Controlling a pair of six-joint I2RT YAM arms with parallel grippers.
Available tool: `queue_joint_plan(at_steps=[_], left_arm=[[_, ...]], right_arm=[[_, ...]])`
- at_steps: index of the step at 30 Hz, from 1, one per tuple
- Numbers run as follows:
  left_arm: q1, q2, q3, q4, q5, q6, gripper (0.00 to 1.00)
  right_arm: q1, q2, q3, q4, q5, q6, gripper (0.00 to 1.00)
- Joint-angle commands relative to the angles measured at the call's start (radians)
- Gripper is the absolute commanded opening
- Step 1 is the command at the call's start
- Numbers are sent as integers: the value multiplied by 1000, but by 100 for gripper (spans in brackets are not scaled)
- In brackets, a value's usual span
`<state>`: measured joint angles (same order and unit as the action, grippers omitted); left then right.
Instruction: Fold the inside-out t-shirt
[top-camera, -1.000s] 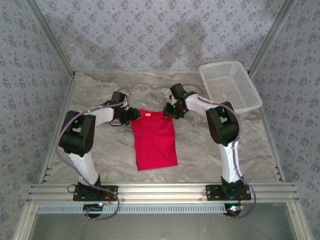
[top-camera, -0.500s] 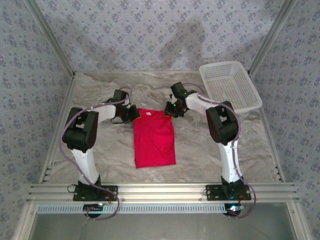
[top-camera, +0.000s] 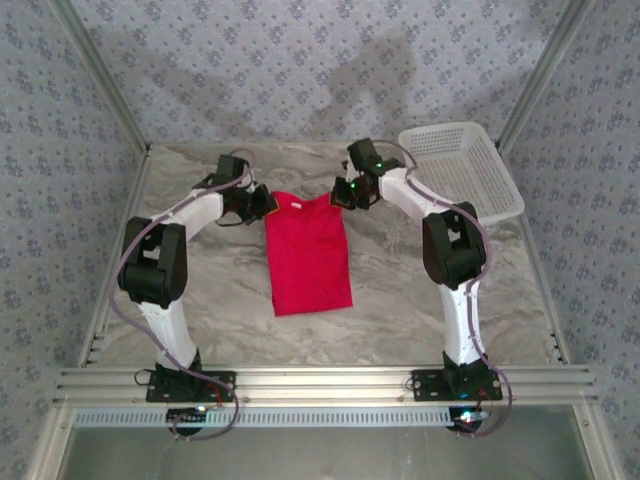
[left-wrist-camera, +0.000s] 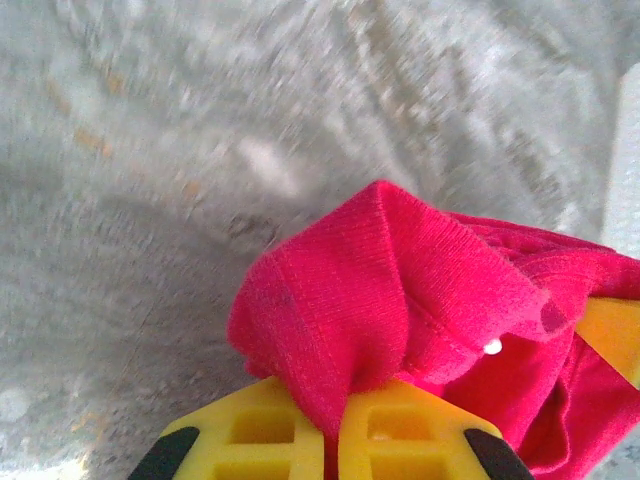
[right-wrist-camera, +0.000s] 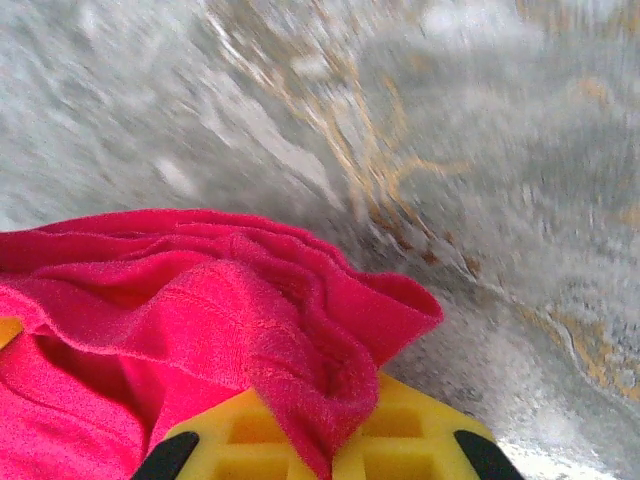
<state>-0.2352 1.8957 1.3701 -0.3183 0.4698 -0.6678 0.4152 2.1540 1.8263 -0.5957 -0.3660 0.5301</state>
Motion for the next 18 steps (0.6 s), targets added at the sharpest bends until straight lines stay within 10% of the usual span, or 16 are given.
queue_joint_plan(at_steps=[1,10,18], left_arm=[[18,-44,138,-42,47,25,0],[34,-83,487,-75,86,53,0],[-36,-408,-182,268,17,74,0]], right_arm=[[-16,-33,171,-75,-40,5,0],[-52,-9,611,-184,-85,-4,0],[25,-350,-193,157,-116,-47,0]])
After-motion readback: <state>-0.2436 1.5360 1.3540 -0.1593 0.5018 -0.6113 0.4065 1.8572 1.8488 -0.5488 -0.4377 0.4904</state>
